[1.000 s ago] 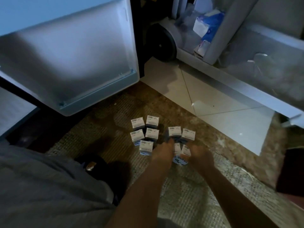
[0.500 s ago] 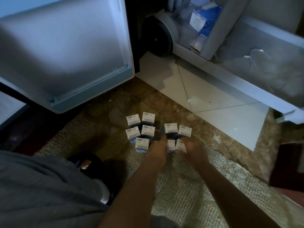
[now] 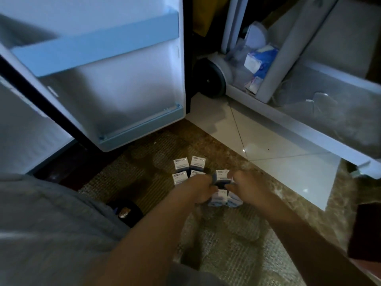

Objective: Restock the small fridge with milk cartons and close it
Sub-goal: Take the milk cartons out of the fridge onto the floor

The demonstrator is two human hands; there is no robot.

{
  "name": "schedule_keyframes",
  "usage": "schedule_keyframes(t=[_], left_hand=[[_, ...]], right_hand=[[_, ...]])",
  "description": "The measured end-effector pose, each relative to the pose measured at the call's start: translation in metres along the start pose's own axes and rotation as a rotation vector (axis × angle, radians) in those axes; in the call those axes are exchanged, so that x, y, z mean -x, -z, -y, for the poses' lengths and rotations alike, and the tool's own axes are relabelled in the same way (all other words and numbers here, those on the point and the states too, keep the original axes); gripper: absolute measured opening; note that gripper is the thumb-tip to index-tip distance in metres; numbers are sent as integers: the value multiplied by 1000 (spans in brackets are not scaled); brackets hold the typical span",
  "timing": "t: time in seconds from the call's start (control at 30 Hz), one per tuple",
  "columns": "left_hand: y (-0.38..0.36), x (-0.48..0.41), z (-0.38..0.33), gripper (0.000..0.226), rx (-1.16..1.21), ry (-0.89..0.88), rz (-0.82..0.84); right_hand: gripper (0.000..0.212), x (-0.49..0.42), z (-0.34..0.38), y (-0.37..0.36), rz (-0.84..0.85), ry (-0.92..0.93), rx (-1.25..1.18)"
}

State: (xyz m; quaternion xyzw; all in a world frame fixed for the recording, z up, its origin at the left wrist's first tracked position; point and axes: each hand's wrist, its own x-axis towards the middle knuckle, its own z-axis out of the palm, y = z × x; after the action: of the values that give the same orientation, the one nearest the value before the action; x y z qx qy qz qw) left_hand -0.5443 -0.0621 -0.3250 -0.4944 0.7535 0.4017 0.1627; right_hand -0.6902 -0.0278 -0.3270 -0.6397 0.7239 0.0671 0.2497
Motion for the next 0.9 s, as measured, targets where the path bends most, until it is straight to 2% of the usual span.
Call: schedule_keyframes(t=[0.13, 0.3, 0.57, 0.77, 0.9], left_hand=[[40, 37, 9, 44, -34, 30, 32], [92, 93, 18, 45, -203, 35, -6], [164, 200, 63, 40, -194, 79, -206], [192, 291, 125, 42, -173, 235, -454], [193, 358, 173, 40, -108, 414, -601]], right_hand=[[18, 8, 33, 39, 39, 153, 41], [25, 15, 94, 86, 31, 323, 299], [32, 24, 212, 139, -166, 627, 559], [29, 45, 320, 175, -202, 835, 492], [25, 66, 392, 186, -130, 988, 387]])
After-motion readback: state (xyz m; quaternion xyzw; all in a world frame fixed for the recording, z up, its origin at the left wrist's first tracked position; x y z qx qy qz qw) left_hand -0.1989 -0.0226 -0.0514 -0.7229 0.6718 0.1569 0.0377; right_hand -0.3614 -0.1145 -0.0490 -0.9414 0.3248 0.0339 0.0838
